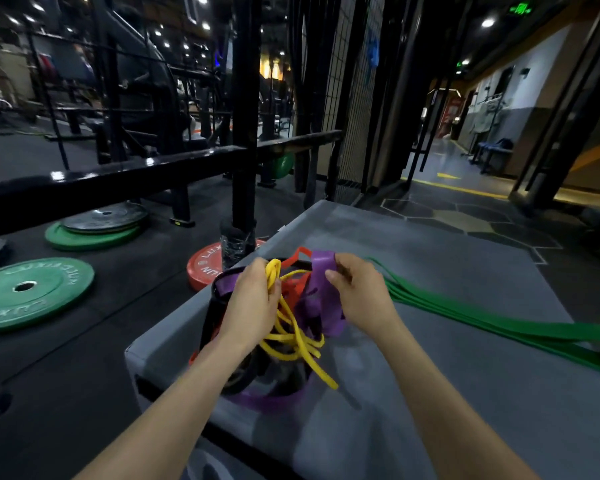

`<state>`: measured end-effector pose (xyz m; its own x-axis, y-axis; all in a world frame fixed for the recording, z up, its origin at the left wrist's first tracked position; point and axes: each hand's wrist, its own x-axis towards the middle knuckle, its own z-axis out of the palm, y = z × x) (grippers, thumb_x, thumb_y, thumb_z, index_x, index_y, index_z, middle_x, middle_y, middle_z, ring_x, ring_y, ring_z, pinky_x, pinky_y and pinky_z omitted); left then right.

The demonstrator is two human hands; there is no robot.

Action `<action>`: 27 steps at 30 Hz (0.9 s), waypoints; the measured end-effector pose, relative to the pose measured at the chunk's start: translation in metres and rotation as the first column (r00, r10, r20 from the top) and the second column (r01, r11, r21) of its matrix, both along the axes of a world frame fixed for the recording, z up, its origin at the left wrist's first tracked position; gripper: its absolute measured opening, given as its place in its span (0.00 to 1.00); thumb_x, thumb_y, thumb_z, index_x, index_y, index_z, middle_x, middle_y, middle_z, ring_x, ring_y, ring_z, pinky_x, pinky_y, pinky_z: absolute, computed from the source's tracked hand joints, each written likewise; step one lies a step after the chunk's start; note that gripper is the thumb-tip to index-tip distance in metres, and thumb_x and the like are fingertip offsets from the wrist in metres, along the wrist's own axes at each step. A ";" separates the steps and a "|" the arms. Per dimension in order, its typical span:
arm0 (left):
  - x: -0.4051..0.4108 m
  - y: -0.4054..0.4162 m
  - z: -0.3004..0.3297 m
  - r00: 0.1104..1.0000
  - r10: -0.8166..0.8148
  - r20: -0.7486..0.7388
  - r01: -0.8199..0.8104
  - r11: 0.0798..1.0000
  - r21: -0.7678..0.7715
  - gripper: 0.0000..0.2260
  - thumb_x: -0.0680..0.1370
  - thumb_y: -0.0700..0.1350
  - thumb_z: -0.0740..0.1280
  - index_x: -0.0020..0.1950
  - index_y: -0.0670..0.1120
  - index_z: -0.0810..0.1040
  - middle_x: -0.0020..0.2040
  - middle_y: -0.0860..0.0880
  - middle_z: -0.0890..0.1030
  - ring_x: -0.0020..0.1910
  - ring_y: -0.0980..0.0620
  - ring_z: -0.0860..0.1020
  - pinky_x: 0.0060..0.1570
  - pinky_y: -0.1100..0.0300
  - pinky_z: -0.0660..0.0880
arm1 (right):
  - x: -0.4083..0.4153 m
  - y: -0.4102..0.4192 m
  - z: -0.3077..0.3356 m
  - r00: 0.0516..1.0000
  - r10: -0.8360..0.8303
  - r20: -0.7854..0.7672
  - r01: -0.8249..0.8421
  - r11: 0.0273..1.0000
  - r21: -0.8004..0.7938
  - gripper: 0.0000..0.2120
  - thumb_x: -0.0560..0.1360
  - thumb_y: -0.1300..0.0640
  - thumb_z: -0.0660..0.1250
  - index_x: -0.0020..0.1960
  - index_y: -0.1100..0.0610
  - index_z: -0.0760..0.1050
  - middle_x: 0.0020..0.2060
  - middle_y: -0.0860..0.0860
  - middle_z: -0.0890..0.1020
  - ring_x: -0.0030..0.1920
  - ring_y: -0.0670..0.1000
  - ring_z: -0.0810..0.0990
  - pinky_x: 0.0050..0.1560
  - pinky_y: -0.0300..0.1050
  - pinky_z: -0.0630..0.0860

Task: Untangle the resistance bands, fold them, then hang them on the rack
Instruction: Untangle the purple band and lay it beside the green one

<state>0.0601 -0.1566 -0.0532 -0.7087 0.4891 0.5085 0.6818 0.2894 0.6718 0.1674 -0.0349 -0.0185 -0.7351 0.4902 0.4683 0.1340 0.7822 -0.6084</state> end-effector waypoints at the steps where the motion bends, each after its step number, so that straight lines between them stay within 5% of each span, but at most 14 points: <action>1: -0.001 0.003 0.005 1.000 -0.014 -0.013 0.014 1.000 0.002 0.08 0.79 0.40 0.59 0.41 0.44 0.64 0.34 0.51 0.67 0.32 0.53 0.67 0.29 0.61 0.60 | -0.003 0.002 0.009 1.000 0.010 0.010 -0.010 1.000 0.020 0.04 0.77 0.63 0.62 0.44 0.63 0.73 0.35 0.54 0.78 0.39 0.55 0.74 0.40 0.46 0.66; 7: -0.018 0.012 0.049 0.991 -0.081 -0.104 0.078 0.996 -0.032 0.04 0.77 0.36 0.61 0.45 0.42 0.66 0.43 0.46 0.69 0.42 0.48 0.70 0.38 0.61 0.59 | -0.016 0.010 0.073 0.999 0.051 -0.001 -0.051 0.997 0.055 0.04 0.78 0.64 0.60 0.46 0.61 0.73 0.40 0.56 0.79 0.42 0.54 0.77 0.38 0.43 0.67; 12: -0.037 0.014 0.080 0.975 -0.133 -0.180 0.094 0.973 -0.212 0.09 0.74 0.32 0.61 0.51 0.41 0.66 0.48 0.44 0.68 0.50 0.41 0.72 0.41 0.58 0.61 | -0.019 0.012 0.122 0.996 0.055 -0.065 -0.048 0.993 0.109 0.06 0.77 0.65 0.60 0.42 0.59 0.70 0.38 0.56 0.77 0.39 0.51 0.73 0.34 0.37 0.65; 18: -0.045 0.026 0.101 0.963 -0.263 0.057 0.266 0.896 -0.355 0.33 0.65 0.54 0.76 0.67 0.46 0.70 0.64 0.47 0.68 0.64 0.48 0.69 0.64 0.51 0.69 | -0.020 0.015 0.138 0.993 0.070 -0.093 -0.064 0.995 0.073 0.04 0.77 0.66 0.59 0.45 0.63 0.71 0.39 0.60 0.79 0.39 0.54 0.74 0.40 0.44 0.70; 22: -0.023 0.037 0.099 0.909 -0.361 0.207 0.392 0.910 -0.132 0.22 0.69 0.41 0.75 0.58 0.40 0.71 0.52 0.51 0.76 0.54 0.54 0.75 0.49 0.72 0.72 | -0.016 0.017 0.140 0.988 0.077 -0.132 -0.075 0.997 0.019 0.08 0.77 0.66 0.59 0.41 0.58 0.72 0.36 0.56 0.78 0.39 0.56 0.76 0.47 0.55 0.76; 25: -0.023 0.039 0.072 0.913 -0.331 0.238 0.395 0.862 -0.317 0.21 0.65 0.44 0.74 0.55 0.42 0.73 0.50 0.46 0.81 0.51 0.47 0.79 0.53 0.55 0.76 | -0.008 0.020 0.157 0.968 0.058 -0.245 -0.058 0.998 0.008 0.11 0.76 0.65 0.59 0.38 0.52 0.71 0.34 0.51 0.77 0.38 0.54 0.76 0.47 0.55 0.76; 27: -0.021 0.035 0.053 0.901 -0.333 0.280 0.417 0.843 -0.339 0.15 0.67 0.42 0.74 0.50 0.44 0.74 0.46 0.48 0.81 0.45 0.53 0.81 0.48 0.61 0.77 | -0.002 0.024 0.174 0.947 0.044 -0.318 -0.050 0.999 -0.010 0.05 0.76 0.62 0.59 0.43 0.56 0.72 0.35 0.54 0.77 0.38 0.57 0.76 0.47 0.60 0.76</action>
<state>0.0386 -0.1214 -0.0002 -0.4971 0.8627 0.0924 0.6516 0.3009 0.6963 0.1654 -0.0107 0.1557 -0.5719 0.4693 0.6728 -0.1050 0.7716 -0.6274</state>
